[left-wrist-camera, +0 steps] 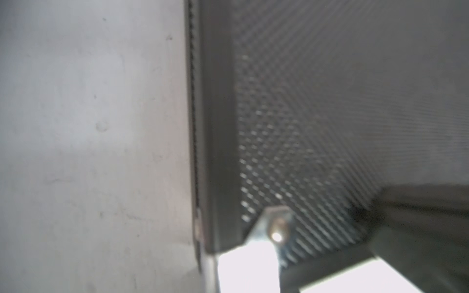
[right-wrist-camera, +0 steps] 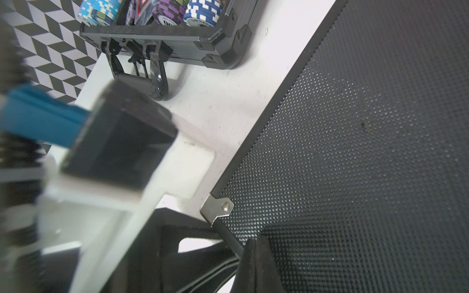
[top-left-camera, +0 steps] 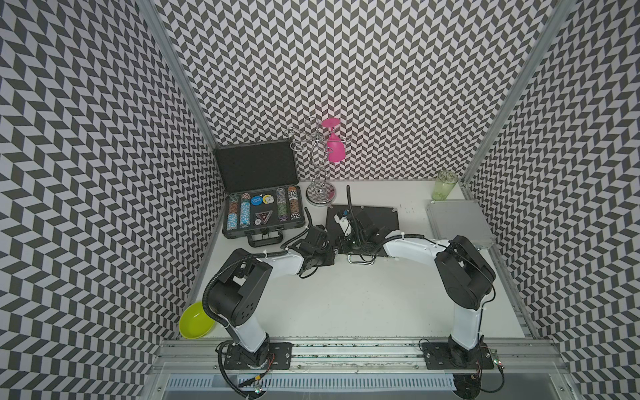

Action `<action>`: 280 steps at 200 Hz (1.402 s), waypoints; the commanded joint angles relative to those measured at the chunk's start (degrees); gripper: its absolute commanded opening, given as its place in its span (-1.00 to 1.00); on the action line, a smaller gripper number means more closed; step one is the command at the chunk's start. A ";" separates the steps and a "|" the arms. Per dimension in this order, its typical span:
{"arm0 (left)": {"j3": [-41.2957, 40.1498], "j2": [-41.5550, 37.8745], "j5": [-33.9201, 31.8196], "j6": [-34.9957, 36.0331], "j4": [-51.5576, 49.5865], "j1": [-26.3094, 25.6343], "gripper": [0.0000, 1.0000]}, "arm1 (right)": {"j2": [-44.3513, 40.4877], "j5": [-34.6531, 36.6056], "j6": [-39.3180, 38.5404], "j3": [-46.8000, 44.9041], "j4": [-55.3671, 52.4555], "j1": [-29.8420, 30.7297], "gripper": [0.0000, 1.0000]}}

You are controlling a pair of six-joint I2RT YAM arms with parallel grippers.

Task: Close the poker set cases
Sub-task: Fasten the fastener on the poker set case.

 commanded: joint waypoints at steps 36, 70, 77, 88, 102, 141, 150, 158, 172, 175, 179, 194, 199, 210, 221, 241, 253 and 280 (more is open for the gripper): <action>-5.97 -8.46 -1.33 -2.84 -3.25 1.05 -0.59 | 2.93 2.26 -0.26 -4.72 -11.60 -0.61 -0.92; -4.99 -9.53 -2.56 0.62 -2.55 1.02 -0.22 | 3.09 2.35 -0.38 -4.90 -11.60 -0.58 -0.92; -4.69 -9.18 -3.02 3.74 -2.31 0.88 -0.13 | 2.98 2.35 -0.51 -4.90 -11.68 -0.69 -0.91; -3.96 -8.81 -4.82 9.15 -3.04 0.73 -0.03 | 2.73 2.59 -0.61 -4.81 -12.01 -0.85 -0.92; -3.45 -9.29 -8.46 12.31 -3.86 0.53 0.03 | 2.25 2.70 -0.87 -4.91 -12.14 -1.21 -0.91; -9.54 -14.07 -10.40 20.83 6.37 0.85 0.07 | 0.63 1.54 -1.65 -6.28 -11.78 -3.77 -0.92; -9.66 -14.05 -8.67 22.61 8.57 1.35 0.08 | 0.45 0.83 -2.08 -6.48 -11.75 -4.39 -0.92; -8.46 -13.60 -7.16 24.74 8.79 1.70 0.07 | 0.45 0.25 -2.44 -6.41 -11.92 -4.86 -0.92; -5.16 -12.31 -7.37 30.66 6.45 1.30 0.08 | 0.63 -0.11 -3.40 -5.85 -12.69 -5.42 -0.91; -4.52 -12.00 -8.52 31.97 5.79 1.13 0.08 | 0.67 -0.11 -3.61 -5.72 -12.92 -5.51 -0.91; -3.77 -11.66 -9.99 33.47 4.93 0.99 0.09 | 0.67 0.04 -3.75 -5.53 -13.21 -5.57 -0.91; -2.05 -10.79 -12.87 40.82 2.66 1.31 0.11 | 0.32 0.24 -4.29 -5.25 -13.44 -5.95 -0.91; -1.81 -10.78 -13.04 43.17 2.30 1.30 0.11 | 0.11 0.09 -4.34 -5.39 -13.23 -6.14 -0.91; -2.19 -11.13 -11.21 49.26 2.16 1.27 0.12 | -0.17 -0.56 -4.33 -5.70 -12.76 -6.66 -0.91; -2.79 -11.67 -8.50 54.04 1.74 1.32 0.14 | -0.44 -1.22 -4.30 -5.86 -12.33 -7.15 -0.91; -5.87 -12.86 -3.75 57.90 4.30 1.32 0.20 | -0.69 -1.65 -4.52 -6.04 -11.86 -7.69 -0.91; -8.85 -13.38 -1.97 58.34 7.76 1.61 0.30 | -0.85 -1.84 -4.70 -6.15 -11.70 -7.76 -0.91; -11.41 -14.13 3.63 56.12 12.40 4.92 0.99 | -1.31 -2.96 -4.59 -6.48 -10.92 -7.85 -0.92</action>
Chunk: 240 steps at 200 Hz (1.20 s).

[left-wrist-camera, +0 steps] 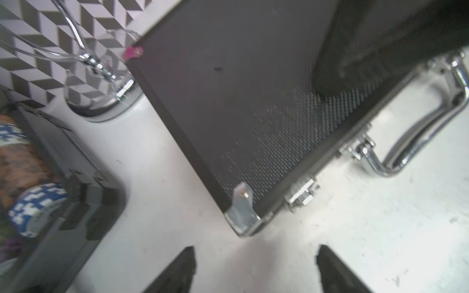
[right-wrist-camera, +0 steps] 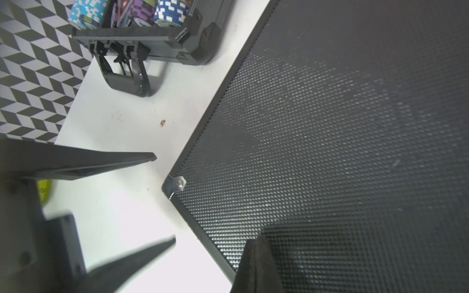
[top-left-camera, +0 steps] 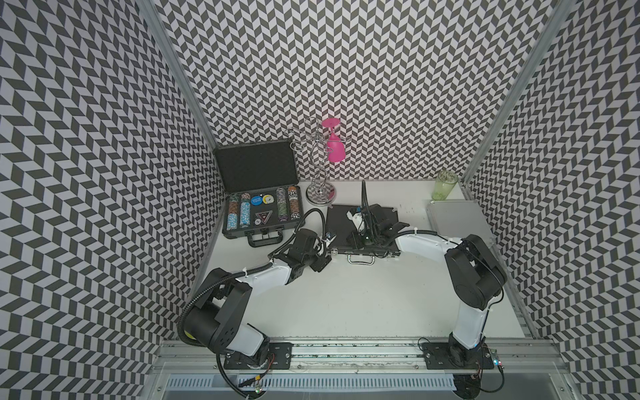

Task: Close the poker set cases
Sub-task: Fasten the fastener on the poker set case.

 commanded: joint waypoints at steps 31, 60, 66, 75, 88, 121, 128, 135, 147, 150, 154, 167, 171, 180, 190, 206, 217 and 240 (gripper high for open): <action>-2.61 -1.45 8.05 1.89 11.58 4.19 0.99 | 2.14 2.15 -0.94 -3.42 -8.16 -0.97 -0.92; -2.35 1.34 9.69 2.52 14.61 5.76 0.99 | 3.29 2.28 -0.94 -3.17 -7.63 -1.04 -0.93; -2.31 1.92 9.70 2.81 15.04 5.79 0.98 | 3.61 2.21 -0.95 -3.08 -7.59 -1.13 -0.93; -2.22 2.73 9.27 2.97 15.35 5.85 0.96 | 3.95 2.17 -0.96 -2.91 -7.59 -1.10 -0.93; -2.00 3.90 9.28 3.62 15.10 5.83 0.95 | 4.25 2.24 -0.98 -2.69 -7.60 -1.12 -0.93; -0.62 6.12 8.13 3.99 15.48 5.69 0.92 | 4.65 2.80 -1.55 -2.19 -8.27 -1.18 -0.94; 0.01 6.75 8.03 4.12 15.07 5.69 0.91 | 4.58 2.95 -1.70 -2.26 -8.37 -1.31 -0.94; 0.49 7.27 7.81 4.33 14.79 5.69 0.90 | 4.62 2.99 -1.64 -2.36 -8.38 -1.38 -0.93; 1.10 8.28 7.03 4.02 14.65 5.73 0.90 | 4.68 2.90 -1.60 -2.63 -8.22 -1.48 -0.93; 1.28 8.53 7.00 4.20 14.43 5.69 0.90 | 4.72 2.89 -1.62 -2.63 -8.19 -1.48 -0.94; 1.53 8.80 7.00 4.48 14.04 5.64 0.90 | 4.69 2.86 -1.64 -2.71 -8.20 -1.51 -0.94; 1.65 9.22 6.82 5.02 14.18 5.33 0.89 | 4.74 2.72 -1.48 -2.92 -7.97 -1.49 -0.94; 1.65 9.35 6.74 5.11 14.25 5.29 0.89 | 4.71 2.63 -1.55 -2.89 -7.94 -1.42 -0.94; 1.65 9.54 6.75 4.99 14.59 5.33 0.89 | 4.82 2.54 -1.55 -2.89 -7.94 -1.48 -0.94; 2.01 9.91 6.80 5.19 14.29 5.41 0.89 | 4.89 2.55 -1.48 -2.81 -7.94 -1.43 -0.94; 3.00 10.93 6.90 5.84 13.06 5.26 0.87 | 4.88 2.55 -1.67 -2.81 -7.94 -1.43 -0.94; 3.32 11.20 7.23 6.42 12.48 5.01 0.87 | 4.94 2.54 -1.69 -2.81 -7.94 -1.51 -0.94; 3.35 11.13 8.09 7.05 12.09 4.80 0.88 | 5.36 2.54 -1.71 -2.72 -7.89 -1.53 -0.94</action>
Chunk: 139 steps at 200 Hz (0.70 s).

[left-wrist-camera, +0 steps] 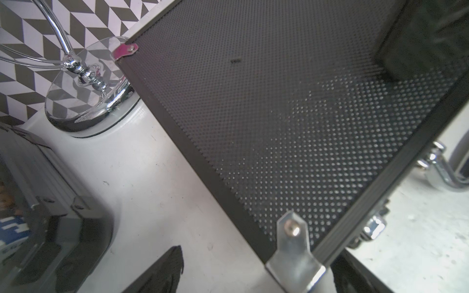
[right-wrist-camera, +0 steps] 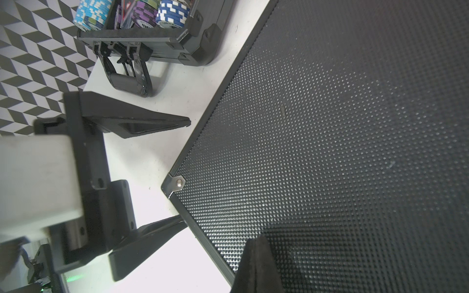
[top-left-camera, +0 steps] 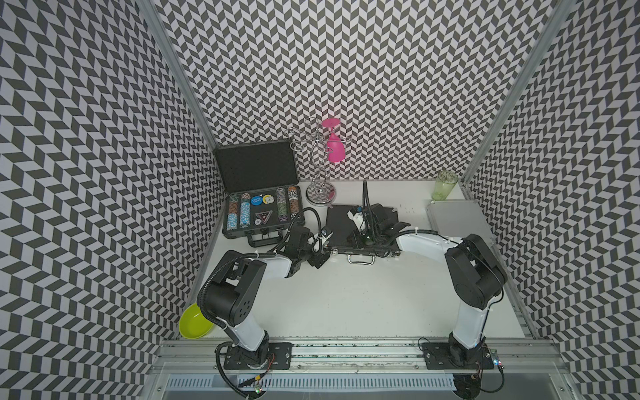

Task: Close the poker set cases
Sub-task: Fasten the fastener on the poker set case.

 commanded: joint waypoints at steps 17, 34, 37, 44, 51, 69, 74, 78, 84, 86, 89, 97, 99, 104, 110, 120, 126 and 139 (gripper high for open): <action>1.99 1.05 1.00 2.01 -0.99 -0.65 0.87 | 5.16 4.01 -1.31 -2.71 -8.68 -0.85 -0.94; 3.00 2.27 0.30 2.52 -1.96 -0.86 0.86 | 5.01 4.05 -1.31 -3.05 -8.63 -0.86 -0.94; 3.21 2.41 0.28 2.61 -2.19 -0.97 0.86 | 4.98 4.01 -1.31 -3.07 -8.62 -0.85 -0.94; 3.54 2.73 0.27 2.97 -2.63 -1.21 0.86 | 5.05 4.00 -1.30 -3.07 -8.62 -0.86 -0.94; 3.68 2.97 0.26 3.30 -2.96 -1.47 0.86 | 5.04 4.00 -1.31 -3.07 -8.56 -0.84 -0.94; 3.64 2.99 0.36 3.47 -2.97 -1.58 0.88 | 5.23 3.83 -1.07 -2.98 -8.44 -0.84 -0.94; 3.69 3.00 0.58 3.45 -2.97 -1.54 0.88 | 5.25 3.70 -1.12 -2.98 -8.36 -0.86 -0.94; 3.71 2.91 0.75 3.46 -2.97 -1.53 0.89 | 5.27 3.67 -1.00 -2.97 -8.35 -0.82 -0.95; 3.60 2.80 0.98 3.64 -3.05 -1.55 0.90 | 5.40 3.57 -1.05 -2.90 -8.29 -0.79 -0.95; 3.60 2.79 1.12 3.77 -3.06 -1.55 0.90 | 5.48 3.56 -1.05 -2.89 -8.29 -0.85 -0.95; 3.55 2.76 1.30 3.82 -3.06 -1.56 0.91 | 5.50 3.50 -1.05 -2.93 -8.27 -0.86 -0.94; 3.52 2.69 1.68 4.10 -3.30 -1.50 0.92 | 5.62 3.48 -1.00 -2.94 -8.26 -0.81 -0.94; 3.51 2.61 1.82 4.19 -3.36 -1.50 0.92 | 5.64 3.54 -1.04 -2.97 -8.26 -0.85 -0.95; 3.51 2.57 2.09 4.35 -3.51 -1.51 0.93 | 5.66 3.56 -1.00 -2.98 -8.26 -0.87 -0.94; 3.59 2.50 2.71 4.68 -3.91 -1.56 0.94 | 5.69 3.63 -1.05 -3.06 -8.26 -0.85 -0.95; 3.75 2.41 4.07 5.51 -4.66 -1.51 0.95 | 5.69 3.71 -1.05 -3.07 -8.26 -0.80 -0.95; 4.00 2.49 5.01 5.70 -5.22 -1.21 0.95 | 5.67 3.74 -1.01 -3.07 -8.33 -0.80 -0.95; 5.00 2.76 7.48 5.74 -6.89 -0.17 0.96 | 5.60 3.83 -1.05 -3.07 -8.44 -0.80 -0.94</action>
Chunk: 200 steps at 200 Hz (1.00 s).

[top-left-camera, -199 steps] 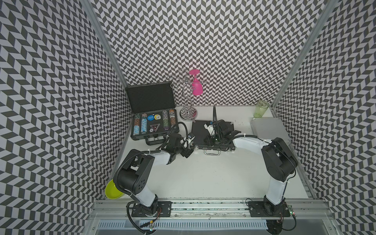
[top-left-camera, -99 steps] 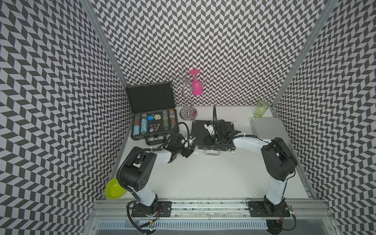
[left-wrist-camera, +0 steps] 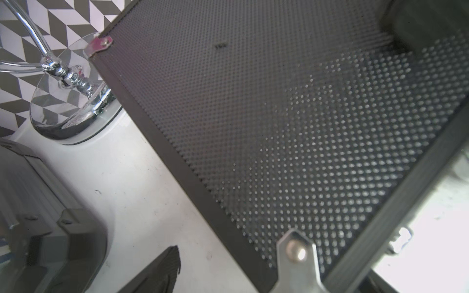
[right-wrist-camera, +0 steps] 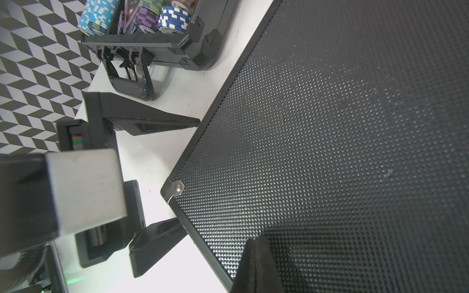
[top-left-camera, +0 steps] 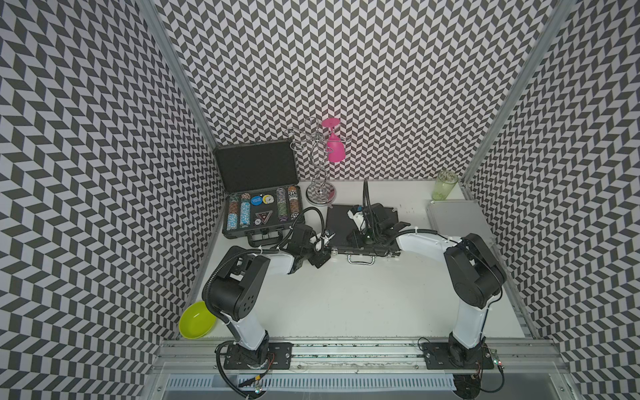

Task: Close the poker set cases
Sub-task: Fasten the fastener on the poker set case.

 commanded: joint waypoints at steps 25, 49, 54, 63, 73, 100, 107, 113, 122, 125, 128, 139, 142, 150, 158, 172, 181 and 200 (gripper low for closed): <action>3.73 0.40 13.44 2.34 -6.99 2.40 0.94 | 4.93 4.72 -1.23 -3.05 -9.68 -0.44 -0.94; 4.96 0.76 15.74 3.36 -9.27 2.95 0.93 | 4.83 5.05 -1.31 -3.03 -9.95 -0.42 -0.94; 5.08 0.92 15.33 3.09 -9.13 2.93 0.93 | 4.90 5.12 -1.31 -2.98 -9.95 -0.43 -0.94; 5.11 1.20 14.50 2.60 -8.60 2.89 0.92 | 4.94 5.12 -1.37 -2.90 -9.95 -0.49 -0.95; 5.10 1.55 13.33 2.10 -7.86 2.85 0.92 | 5.07 4.96 -1.37 -2.98 -9.95 -0.49 -0.95; 5.52 2.63 10.53 1.26 -6.63 2.44 0.90 | 4.94 4.95 -1.38 -3.14 -9.83 -0.49 -0.95; 5.70 2.80 10.55 1.49 -6.88 2.39 0.89 | 4.96 5.03 -1.33 -3.25 -9.78 -0.48 -0.95; 5.81 2.86 10.56 1.61 -6.99 2.32 0.88 | 4.83 5.02 -1.36 -3.25 -9.78 -0.47 -0.95; 5.94 2.96 10.37 1.60 -6.99 2.18 0.86 | 4.90 4.96 -1.32 -3.25 -9.69 -0.48 -0.95; 6.03 2.99 10.28 1.60 -6.99 2.24 0.85 | 4.92 4.87 -1.31 -3.33 -9.61 -0.48 -0.95; 6.07 2.99 10.24 1.54 -6.92 2.25 0.85 | 4.98 4.79 -1.31 -3.33 -9.59 -0.43 -0.95; 5.99 2.99 9.79 1.30 -6.47 2.18 0.81 | 4.98 4.39 -1.23 -3.52 -9.28 -0.42 -0.95; 5.99 2.99 9.68 1.30 -6.32 2.22 0.80 | 4.95 4.34 -1.23 -3.55 -9.21 -0.48 -0.95; 5.97 3.04 9.45 1.20 -5.98 2.21 0.77 | 4.92 4.11 -1.21 -3.64 -9.16 -0.49 -0.95; 5.99 2.97 9.35 1.19 -5.85 2.18 0.74 | 4.97 4.07 -1.22 -3.71 -9.08 -0.44 -0.95; 6.38 2.99 9.16 1.25 -5.76 2.10 0.70 | 5.00 4.15 -1.21 -3.79 -9.07 -0.43 -0.95; 6.68 2.98 8.88 1.33 -5.76 1.85 0.68 | 5.01 3.98 -1.22 -3.86 -8.92 -0.45 -0.95; 7.46 3.53 8.29 1.61 -6.17 1.48 0.65 | 5.02 3.63 -1.06 -3.95 -8.72 -0.49 -0.95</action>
